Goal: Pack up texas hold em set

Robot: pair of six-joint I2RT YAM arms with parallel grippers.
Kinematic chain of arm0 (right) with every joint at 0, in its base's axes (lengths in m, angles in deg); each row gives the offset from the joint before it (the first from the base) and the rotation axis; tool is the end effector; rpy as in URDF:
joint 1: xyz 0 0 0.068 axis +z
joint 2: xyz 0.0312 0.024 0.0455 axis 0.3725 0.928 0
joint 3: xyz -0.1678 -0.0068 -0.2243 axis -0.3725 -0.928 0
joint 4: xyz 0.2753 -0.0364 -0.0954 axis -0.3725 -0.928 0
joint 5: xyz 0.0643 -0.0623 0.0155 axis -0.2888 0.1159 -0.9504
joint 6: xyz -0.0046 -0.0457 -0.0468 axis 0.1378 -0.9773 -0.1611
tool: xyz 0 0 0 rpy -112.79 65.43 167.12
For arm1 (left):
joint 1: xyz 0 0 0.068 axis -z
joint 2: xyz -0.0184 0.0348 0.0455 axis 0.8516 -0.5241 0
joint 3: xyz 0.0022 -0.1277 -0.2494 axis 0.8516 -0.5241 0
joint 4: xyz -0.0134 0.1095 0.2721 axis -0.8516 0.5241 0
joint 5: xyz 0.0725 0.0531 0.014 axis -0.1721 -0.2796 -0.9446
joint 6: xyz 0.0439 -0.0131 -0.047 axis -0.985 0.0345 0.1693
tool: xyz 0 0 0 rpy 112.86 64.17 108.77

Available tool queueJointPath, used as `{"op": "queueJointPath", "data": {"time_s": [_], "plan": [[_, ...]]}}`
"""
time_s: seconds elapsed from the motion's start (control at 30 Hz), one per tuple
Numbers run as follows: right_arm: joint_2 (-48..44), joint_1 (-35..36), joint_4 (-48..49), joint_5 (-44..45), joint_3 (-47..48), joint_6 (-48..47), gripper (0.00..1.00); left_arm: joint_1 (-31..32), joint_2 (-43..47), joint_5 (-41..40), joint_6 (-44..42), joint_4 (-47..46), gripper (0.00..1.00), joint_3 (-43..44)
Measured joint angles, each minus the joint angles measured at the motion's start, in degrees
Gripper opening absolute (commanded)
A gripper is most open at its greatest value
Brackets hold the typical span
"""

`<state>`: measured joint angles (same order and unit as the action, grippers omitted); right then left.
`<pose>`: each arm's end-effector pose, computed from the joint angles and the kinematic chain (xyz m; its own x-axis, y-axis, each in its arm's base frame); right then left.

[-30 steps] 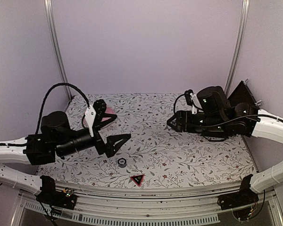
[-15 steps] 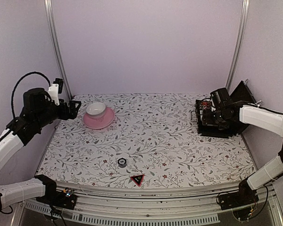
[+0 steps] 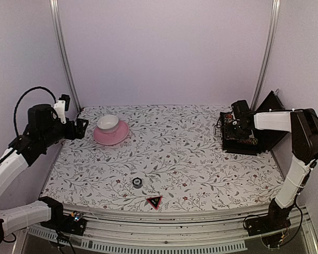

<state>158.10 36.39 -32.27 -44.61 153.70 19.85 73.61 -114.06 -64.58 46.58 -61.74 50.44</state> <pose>0.4009 0.0907 0.1617 -0.7950 0.0133 -0.6064 0.0697 0.9951 -0.0696 0.2283 -0.0569 0.3121 -0.3626 -0.0083 -0.9319 0.1364 0.9887 -0.0619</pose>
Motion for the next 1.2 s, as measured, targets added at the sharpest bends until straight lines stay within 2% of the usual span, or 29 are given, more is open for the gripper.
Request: {"op": "queueJointPath", "data": {"time_s": [0.3, 0.9, 1.07, 1.2], "plan": [[4.7, -1.2, 1.8, -0.9, 2.8, 0.9, 0.26, -0.4, 0.1, 0.5, 0.0, -0.1, 0.97, 0.0], [6.0, -2.5, 2.4, -2.3, 3.4, 1.3, 0.27, -1.0, 0.0, 1.9, 0.0, -0.1, 0.97, 0.0], [6.4, -2.6, 3.0, -2.3, 3.4, 1.4, 0.30, -1.0, 0.0, 2.2, 0.0, -0.1, 0.97, 0.0], [6.8, -2.6, 3.7, -2.3, 3.4, 1.4, 0.37, -1.0, 0.0, 2.2, 0.0, -0.1, 0.97, 0.0]]}}
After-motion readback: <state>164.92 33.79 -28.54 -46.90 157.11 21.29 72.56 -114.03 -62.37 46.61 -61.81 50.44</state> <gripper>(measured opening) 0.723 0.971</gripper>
